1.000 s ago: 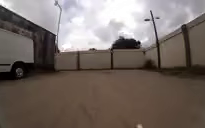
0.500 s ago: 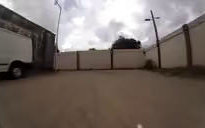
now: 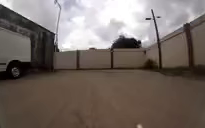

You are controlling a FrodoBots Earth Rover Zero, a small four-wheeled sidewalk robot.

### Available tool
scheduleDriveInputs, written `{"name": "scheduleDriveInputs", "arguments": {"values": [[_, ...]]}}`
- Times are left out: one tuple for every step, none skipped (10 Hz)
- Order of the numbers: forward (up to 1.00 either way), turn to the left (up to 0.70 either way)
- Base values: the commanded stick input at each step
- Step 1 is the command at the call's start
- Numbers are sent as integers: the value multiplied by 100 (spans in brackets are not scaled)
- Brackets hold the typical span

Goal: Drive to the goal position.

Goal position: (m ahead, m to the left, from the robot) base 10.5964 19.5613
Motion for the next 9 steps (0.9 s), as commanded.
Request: {"name": "scheduleDriveInputs", "arguments": {"values": [[30,0],[30,0],[30,0],[30,0],[30,0],[30,0],[30,0],[30,0],[30,0]]}}
